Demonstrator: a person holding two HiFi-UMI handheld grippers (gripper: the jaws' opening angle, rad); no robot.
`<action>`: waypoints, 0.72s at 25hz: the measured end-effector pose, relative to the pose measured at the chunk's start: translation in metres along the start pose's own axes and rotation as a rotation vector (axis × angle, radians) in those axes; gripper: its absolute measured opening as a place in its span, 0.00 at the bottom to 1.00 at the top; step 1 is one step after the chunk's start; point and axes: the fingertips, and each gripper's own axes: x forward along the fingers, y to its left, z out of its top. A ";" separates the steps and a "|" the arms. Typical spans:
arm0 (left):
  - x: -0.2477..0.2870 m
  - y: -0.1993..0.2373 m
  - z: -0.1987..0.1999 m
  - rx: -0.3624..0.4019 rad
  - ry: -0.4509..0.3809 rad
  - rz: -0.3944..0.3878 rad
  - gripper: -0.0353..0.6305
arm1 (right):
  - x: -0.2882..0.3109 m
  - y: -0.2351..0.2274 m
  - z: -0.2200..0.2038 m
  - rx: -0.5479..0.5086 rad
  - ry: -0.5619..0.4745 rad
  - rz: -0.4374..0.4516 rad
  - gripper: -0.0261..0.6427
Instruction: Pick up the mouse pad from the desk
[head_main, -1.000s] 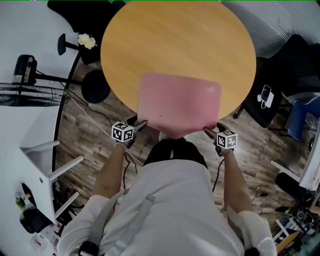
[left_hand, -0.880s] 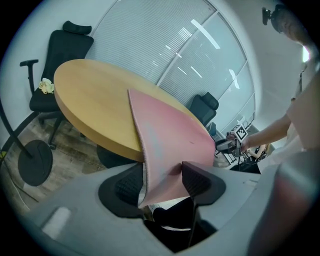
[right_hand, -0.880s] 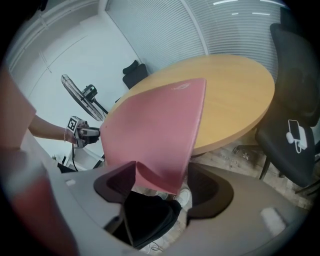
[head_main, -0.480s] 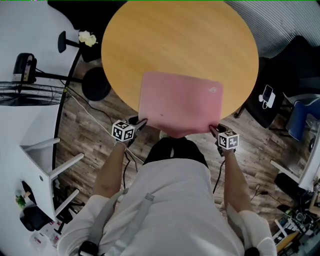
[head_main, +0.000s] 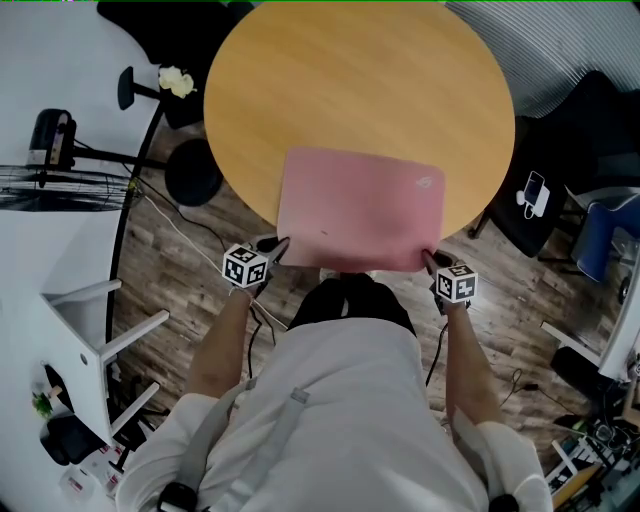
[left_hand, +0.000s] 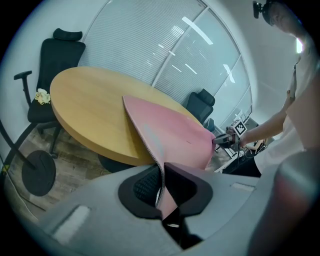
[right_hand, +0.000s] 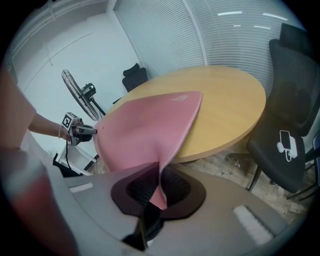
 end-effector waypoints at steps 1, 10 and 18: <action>-0.001 -0.001 0.000 0.001 -0.003 0.002 0.09 | -0.001 0.001 0.001 -0.001 -0.002 0.000 0.07; -0.005 -0.006 0.004 0.021 -0.017 0.009 0.09 | -0.009 0.003 0.005 -0.011 -0.031 -0.008 0.07; -0.013 -0.013 0.014 0.029 -0.052 0.012 0.08 | -0.021 0.007 0.017 -0.028 -0.072 -0.012 0.07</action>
